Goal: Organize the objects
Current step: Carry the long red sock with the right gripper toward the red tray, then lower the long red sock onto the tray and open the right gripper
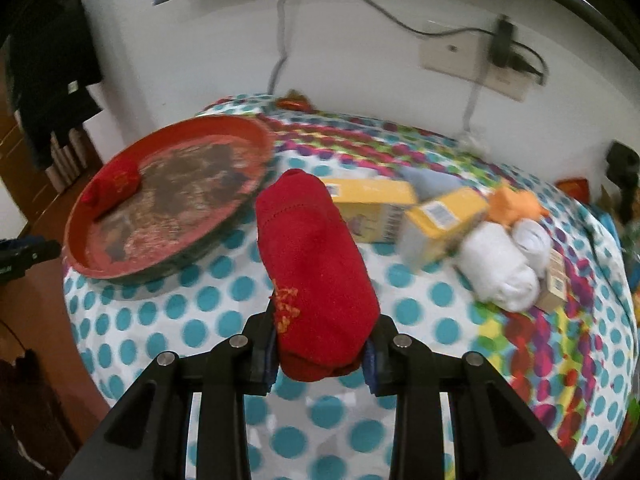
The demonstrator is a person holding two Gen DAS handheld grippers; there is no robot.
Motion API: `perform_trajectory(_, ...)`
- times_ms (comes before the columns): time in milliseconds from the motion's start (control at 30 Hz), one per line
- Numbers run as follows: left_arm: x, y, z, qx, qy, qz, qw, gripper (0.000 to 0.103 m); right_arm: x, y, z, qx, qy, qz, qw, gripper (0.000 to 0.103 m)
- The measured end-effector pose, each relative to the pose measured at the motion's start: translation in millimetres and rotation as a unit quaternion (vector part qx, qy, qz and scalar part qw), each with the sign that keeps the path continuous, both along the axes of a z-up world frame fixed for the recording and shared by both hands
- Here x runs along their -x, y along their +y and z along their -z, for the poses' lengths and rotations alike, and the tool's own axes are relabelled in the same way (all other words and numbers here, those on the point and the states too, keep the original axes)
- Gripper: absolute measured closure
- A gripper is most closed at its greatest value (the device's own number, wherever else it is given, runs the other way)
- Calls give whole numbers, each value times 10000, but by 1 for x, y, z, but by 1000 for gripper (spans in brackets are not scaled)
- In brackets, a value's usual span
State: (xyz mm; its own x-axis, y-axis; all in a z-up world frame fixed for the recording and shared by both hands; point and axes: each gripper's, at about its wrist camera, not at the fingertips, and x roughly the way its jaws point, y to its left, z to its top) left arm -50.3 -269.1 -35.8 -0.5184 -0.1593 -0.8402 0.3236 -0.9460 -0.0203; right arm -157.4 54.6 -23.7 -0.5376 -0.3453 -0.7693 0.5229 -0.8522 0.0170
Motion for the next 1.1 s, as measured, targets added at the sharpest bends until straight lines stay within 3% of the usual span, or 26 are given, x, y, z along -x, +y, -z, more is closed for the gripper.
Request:
perform_trajectory(467,-6,-27,1,-45,-63,-324,9994,48,11,-106,-3,145,-164,-761,9969,72)
perform_trajectory(700,-6,-27,2,174,-119,-307,9993,48,29,-146,9,-57,-190,-826,9964,72)
perform_trajectory(1100,-7,-29,2,102,-97,-285,9995,48,70,-179,29,-542,-274,-710,9956,72)
